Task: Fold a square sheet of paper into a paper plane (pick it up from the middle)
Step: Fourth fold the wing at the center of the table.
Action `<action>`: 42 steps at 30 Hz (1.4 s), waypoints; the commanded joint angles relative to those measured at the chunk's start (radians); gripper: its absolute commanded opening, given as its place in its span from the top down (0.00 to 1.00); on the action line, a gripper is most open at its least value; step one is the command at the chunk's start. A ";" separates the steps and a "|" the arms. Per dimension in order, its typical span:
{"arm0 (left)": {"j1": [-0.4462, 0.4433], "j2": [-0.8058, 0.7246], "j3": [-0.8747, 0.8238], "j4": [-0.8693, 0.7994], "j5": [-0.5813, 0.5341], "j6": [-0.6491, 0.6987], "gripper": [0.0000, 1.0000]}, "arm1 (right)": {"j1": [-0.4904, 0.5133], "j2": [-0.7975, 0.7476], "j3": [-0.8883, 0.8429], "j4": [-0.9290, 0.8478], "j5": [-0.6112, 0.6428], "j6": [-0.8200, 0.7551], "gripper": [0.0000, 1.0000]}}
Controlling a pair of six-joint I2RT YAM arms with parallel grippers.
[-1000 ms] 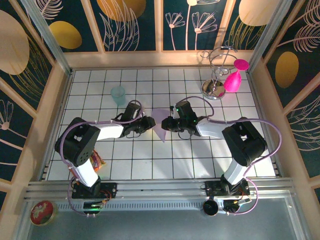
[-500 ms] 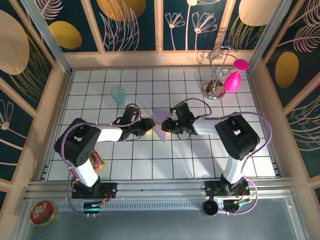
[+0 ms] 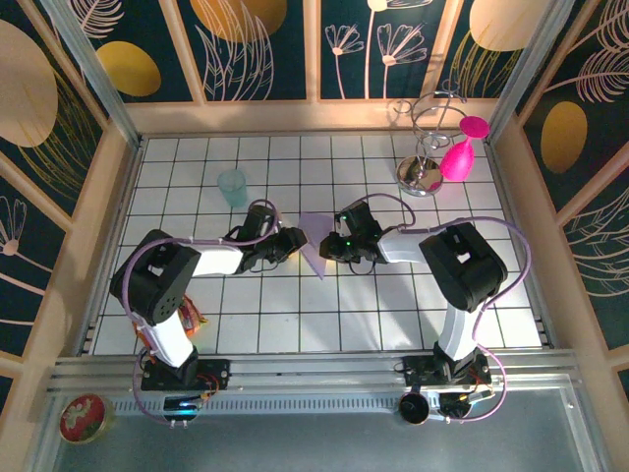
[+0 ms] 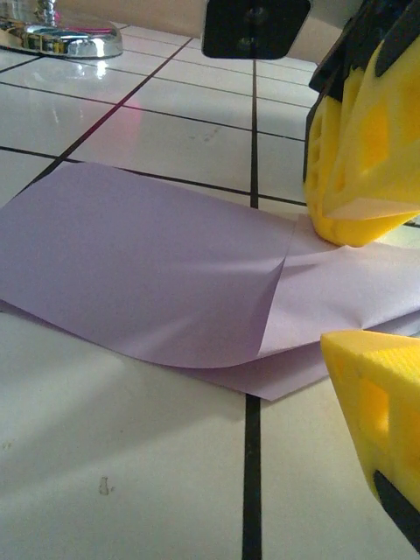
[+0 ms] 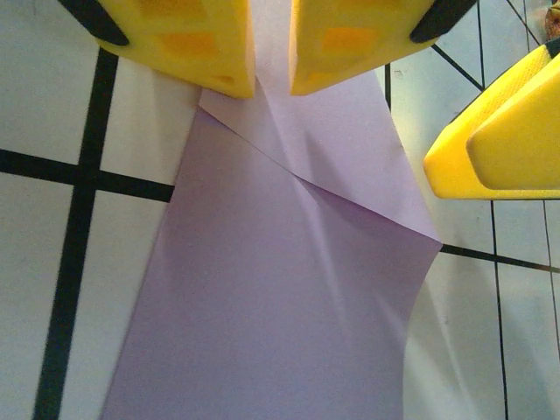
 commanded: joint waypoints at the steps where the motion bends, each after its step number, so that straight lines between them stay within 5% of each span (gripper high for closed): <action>1: 0.000 0.029 0.021 0.003 -0.015 -0.006 0.62 | -0.009 0.029 0.006 -0.024 0.015 -0.003 0.84; 10: 0.001 0.031 0.033 -0.059 -0.085 0.009 0.58 | -0.015 0.024 -0.011 -0.022 0.019 -0.004 0.83; 19: 0.002 0.064 0.043 0.066 0.063 0.016 0.68 | -0.016 0.027 -0.017 -0.021 0.016 -0.013 0.83; 42: 0.045 0.123 0.167 -0.129 0.127 0.231 0.69 | -0.020 0.020 -0.024 -0.020 0.025 -0.024 0.84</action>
